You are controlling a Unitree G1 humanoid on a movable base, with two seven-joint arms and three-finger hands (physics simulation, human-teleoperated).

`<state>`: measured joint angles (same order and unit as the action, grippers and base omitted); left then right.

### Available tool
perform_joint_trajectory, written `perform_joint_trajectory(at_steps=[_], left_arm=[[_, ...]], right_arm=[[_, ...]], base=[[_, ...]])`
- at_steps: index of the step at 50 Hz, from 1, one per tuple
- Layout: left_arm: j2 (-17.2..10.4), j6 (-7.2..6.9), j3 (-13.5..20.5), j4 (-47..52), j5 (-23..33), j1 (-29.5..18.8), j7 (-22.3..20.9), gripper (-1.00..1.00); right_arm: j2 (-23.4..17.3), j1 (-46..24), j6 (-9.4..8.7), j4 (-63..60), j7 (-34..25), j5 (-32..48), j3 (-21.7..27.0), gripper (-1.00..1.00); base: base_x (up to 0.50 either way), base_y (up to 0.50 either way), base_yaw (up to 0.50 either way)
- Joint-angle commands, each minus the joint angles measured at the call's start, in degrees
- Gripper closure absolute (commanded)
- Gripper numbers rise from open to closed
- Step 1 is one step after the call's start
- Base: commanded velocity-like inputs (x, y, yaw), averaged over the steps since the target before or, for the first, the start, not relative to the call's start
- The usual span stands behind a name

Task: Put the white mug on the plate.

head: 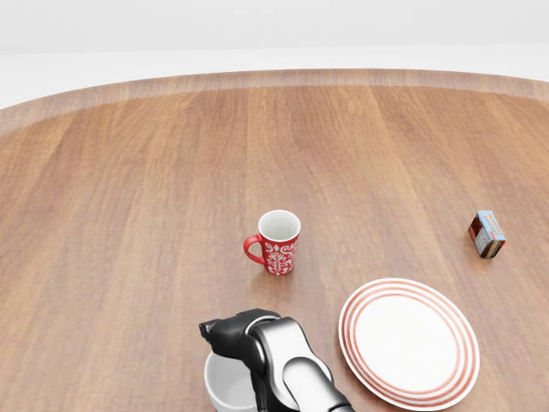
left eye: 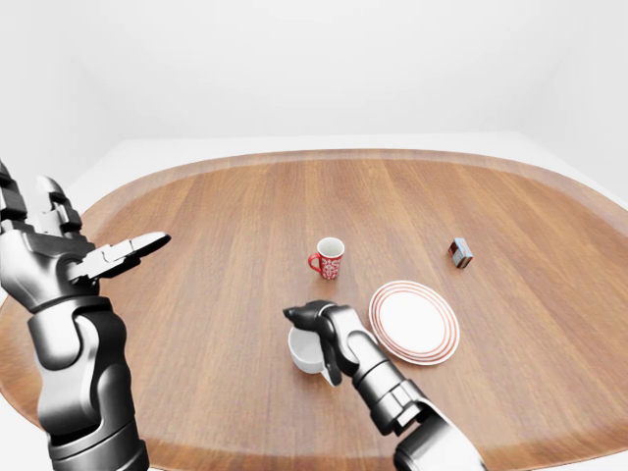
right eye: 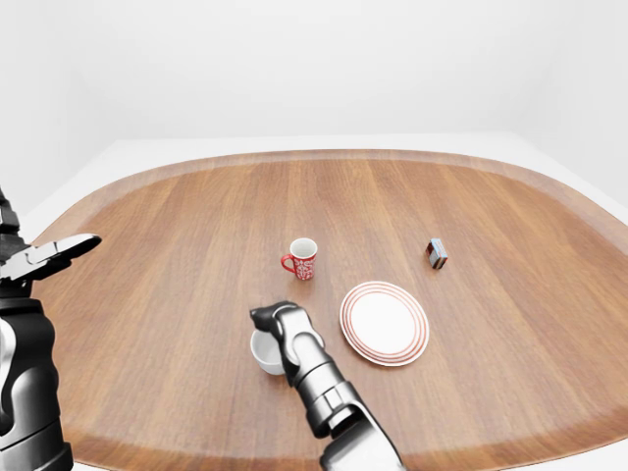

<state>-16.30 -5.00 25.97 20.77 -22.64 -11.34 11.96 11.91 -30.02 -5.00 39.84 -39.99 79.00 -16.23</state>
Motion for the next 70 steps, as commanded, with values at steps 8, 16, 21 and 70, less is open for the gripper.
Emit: perform_joint_trajectory(at_steps=[8,16,21,70], left_arm=[[0.1,0.0,-0.1,-0.4,0.1,-0.1,-0.1,-1.0],[0.1,0.0,-0.2,-0.5,0.2,-0.1,-0.1,-1.0],[0.0,0.0,-0.2,-0.4,0.1,-0.1,0.0,-1.0],[0.3,0.0,-0.4,-0.3,0.7,-0.1,-0.1,-1.0]], right_arm=[[0.1,0.0,0.0,0.1,0.0,-0.5,-0.2,1.0],[-0.1,0.5,0.0,-1.0,0.0,-0.5,-0.2,1.0],[-0.5,0.0,0.0,-1.7,0.0,-0.4,0.1,1.0],[-28.4,-26.1,0.0,19.4,0.0,-15.1,15.7,1.0]], base=[[0.0,0.0,0.0],[0.0,0.0,0.0],[0.0,0.0,0.0],[0.0,0.0,0.0]])
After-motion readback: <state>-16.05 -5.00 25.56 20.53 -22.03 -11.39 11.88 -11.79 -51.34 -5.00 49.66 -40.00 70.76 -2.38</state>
